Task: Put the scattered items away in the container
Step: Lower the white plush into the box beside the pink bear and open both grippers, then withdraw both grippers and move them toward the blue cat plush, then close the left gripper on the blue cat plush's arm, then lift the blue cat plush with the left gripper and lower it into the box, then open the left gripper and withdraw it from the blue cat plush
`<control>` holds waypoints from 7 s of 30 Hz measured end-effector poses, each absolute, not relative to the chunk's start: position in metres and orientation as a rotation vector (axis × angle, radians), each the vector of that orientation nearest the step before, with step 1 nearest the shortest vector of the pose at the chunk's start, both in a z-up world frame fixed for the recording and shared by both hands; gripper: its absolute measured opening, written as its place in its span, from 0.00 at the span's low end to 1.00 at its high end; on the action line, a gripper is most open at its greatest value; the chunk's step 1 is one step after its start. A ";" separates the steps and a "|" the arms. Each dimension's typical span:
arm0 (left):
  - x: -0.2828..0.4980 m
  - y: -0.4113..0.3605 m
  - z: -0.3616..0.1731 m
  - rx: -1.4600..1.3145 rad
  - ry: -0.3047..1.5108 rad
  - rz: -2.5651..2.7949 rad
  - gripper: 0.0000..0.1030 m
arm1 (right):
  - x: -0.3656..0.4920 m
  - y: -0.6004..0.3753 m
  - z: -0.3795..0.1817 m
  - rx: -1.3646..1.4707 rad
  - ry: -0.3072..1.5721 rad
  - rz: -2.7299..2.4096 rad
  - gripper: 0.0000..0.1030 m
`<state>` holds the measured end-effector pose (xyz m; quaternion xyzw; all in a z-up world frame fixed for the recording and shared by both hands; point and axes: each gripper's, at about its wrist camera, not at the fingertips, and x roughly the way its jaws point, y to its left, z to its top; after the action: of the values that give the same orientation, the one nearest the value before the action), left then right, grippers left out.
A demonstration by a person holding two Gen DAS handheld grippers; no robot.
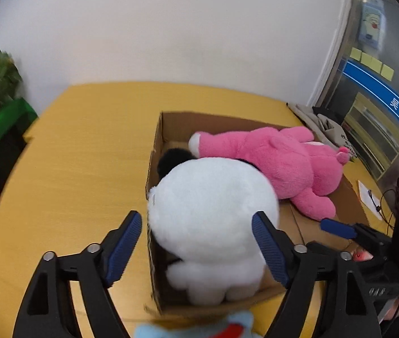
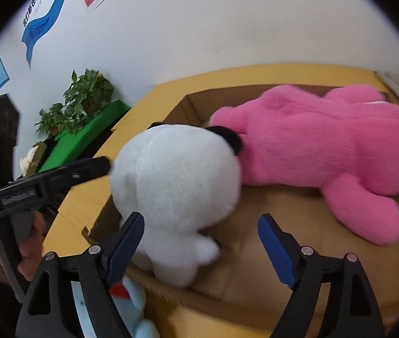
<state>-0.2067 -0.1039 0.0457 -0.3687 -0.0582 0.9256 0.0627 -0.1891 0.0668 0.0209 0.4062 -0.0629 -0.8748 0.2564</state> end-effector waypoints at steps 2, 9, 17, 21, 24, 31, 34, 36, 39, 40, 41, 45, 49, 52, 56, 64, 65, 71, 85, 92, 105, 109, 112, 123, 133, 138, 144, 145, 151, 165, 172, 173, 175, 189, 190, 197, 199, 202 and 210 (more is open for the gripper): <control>-0.173 -0.088 0.060 -1.052 -0.119 2.865 0.97 | -0.167 0.089 0.032 1.077 -0.164 -2.427 0.82; -0.091 -0.010 0.074 -0.953 0.057 2.951 1.00 | -0.098 0.151 0.062 0.982 0.003 -2.683 0.83; -0.062 0.022 0.076 -0.947 -0.004 2.903 1.00 | -0.067 0.182 0.081 0.925 0.083 -2.812 0.83; -0.056 0.020 0.077 -0.955 -0.089 2.877 1.00 | -0.060 0.188 0.082 0.930 0.069 -2.810 0.83; -0.051 0.020 0.075 -0.969 -0.128 2.867 1.00 | -0.055 0.190 0.083 0.920 0.074 -2.811 0.83; -0.043 0.020 0.075 -0.967 -0.142 2.870 1.00 | -0.052 0.190 0.084 0.907 0.071 -2.809 0.83; -0.042 0.018 0.075 -0.964 -0.145 2.874 1.00 | -0.051 0.190 0.085 0.903 0.071 -2.809 0.83; -0.041 0.018 0.074 -0.965 -0.143 2.873 1.00 | -0.052 0.190 0.085 0.906 0.074 -2.812 0.83; -0.041 0.017 0.074 -0.968 -0.143 2.872 1.00 | -0.053 0.191 0.084 0.915 0.065 -2.812 0.83; -0.041 0.017 0.074 -0.970 -0.147 2.871 1.00 | -0.053 0.191 0.084 0.916 0.068 -2.812 0.83; -0.041 0.016 0.073 -0.972 -0.150 2.867 1.00 | -0.054 0.190 0.083 0.918 0.071 -2.814 0.83; -0.043 0.016 0.071 -0.980 -0.140 2.860 1.00 | -0.056 0.190 0.081 0.931 0.065 -2.809 0.83; -0.045 0.014 0.069 -0.989 -0.151 2.851 1.00 | -0.058 0.190 0.080 0.937 0.066 -2.809 0.83; -0.046 0.012 0.068 -0.997 -0.157 2.853 1.00 | -0.059 0.189 0.079 0.937 0.064 -2.809 0.83; -0.048 0.009 0.066 -1.003 -0.162 2.851 1.00 | -0.061 0.190 0.079 0.946 0.064 -2.810 0.83; -0.051 0.005 0.062 -1.015 -0.175 2.844 1.00 | -0.063 0.187 0.075 0.964 0.073 -2.805 0.83; -0.051 0.004 0.061 -1.019 -0.175 2.840 1.00 | -0.064 0.187 0.074 0.967 0.073 -2.805 0.83; -0.052 -0.002 0.055 -1.036 -0.189 2.828 1.00 | -0.066 0.184 0.071 0.983 0.075 -2.797 0.83; -0.065 -0.103 0.007 -1.217 -0.339 2.729 1.00 | -0.058 0.140 0.046 0.993 0.004 -2.499 0.86; -0.092 -0.125 -0.055 -1.397 -0.449 2.517 0.92 | -0.049 0.100 0.014 1.101 -0.049 -2.279 0.86; -0.043 -0.063 -0.056 -1.363 -0.565 2.461 0.90 | -0.049 0.106 -0.042 1.345 -0.038 -2.240 0.86; -0.032 -0.078 -0.042 -1.331 -0.593 2.459 0.90 | -0.046 0.110 -0.048 1.391 0.004 -2.234 0.85; -0.020 -0.099 -0.030 -1.295 -0.615 2.510 0.90 | -0.038 0.110 -0.048 1.391 0.025 -2.209 0.85; -0.028 -0.126 -0.078 -1.561 -0.524 2.447 0.35 | -0.035 0.092 -0.064 1.409 0.003 -2.127 0.65; -0.022 -0.107 -0.062 -1.524 -0.439 2.456 0.24 | -0.026 0.090 -0.065 1.359 -0.119 -2.072 0.21; -0.027 -0.099 -0.023 -1.382 -0.458 2.485 0.23 | -0.021 0.111 -0.029 1.158 -0.153 -2.167 0.20; -0.072 -0.071 0.043 -1.165 -0.380 2.568 0.23 | -0.050 0.136 0.039 0.944 -0.126 -2.311 0.20; -0.083 -0.067 0.055 -1.127 -0.360 2.584 0.23 | -0.060 0.138 0.052 0.914 -0.113 -2.337 0.20; -0.168 -0.039 0.096 -0.945 -0.335 2.616 0.23 | -0.130 0.152 0.109 0.782 -0.058 -2.485 0.20; -0.274 0.007 -0.003 -1.216 -0.098 2.657 0.25 | -0.257 0.136 -0.027 1.335 0.077 -2.462 0.23; -0.260 0.015 0.000 -1.216 -0.025 2.685 0.28 | -0.243 0.166 0.002 1.263 -0.039 -2.528 0.48; -0.257 0.017 0.002 -1.221 -0.015 2.686 0.30 | -0.239 0.172 0.012 1.219 -0.054 -2.560 0.53; -0.252 0.020 0.002 -1.229 0.017 2.700 0.32 | -0.234 0.184 0.036 1.118 -0.110 -2.598 0.63; -0.175 -0.002 0.030 -1.178 -0.016 2.780 0.60 | -0.272 0.117 0.022 1.131 -0.098 -2.495 0.68; -0.166 -0.002 0.033 -1.160 -0.013 2.786 0.64 | -0.270 0.120 0.025 1.121 -0.122 -2.506 0.74; -0.118 0.003 0.048 -1.030 -0.104 2.832 0.92 | -0.183 0.164 0.047 1.027 -0.070 -2.621 0.81; -0.112 0.008 0.048 -1.022 -0.131 2.831 0.93 | -0.159 0.172 0.048 1.021 -0.010 -2.644 0.81; -0.106 0.017 0.046 -1.019 -0.156 2.808 0.93 | -0.129 0.182 0.050 1.021 0.081 -2.690 0.81; -0.093 0.034 0.046 -1.020 -0.156 2.785 0.93 | -0.096 0.188 0.053 0.996 0.154 -2.723 0.81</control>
<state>-0.0927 0.0342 0.0459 -0.3420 -0.0525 0.9343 0.0857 -0.0958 0.1882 0.0528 0.3407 0.0526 -0.9312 0.1187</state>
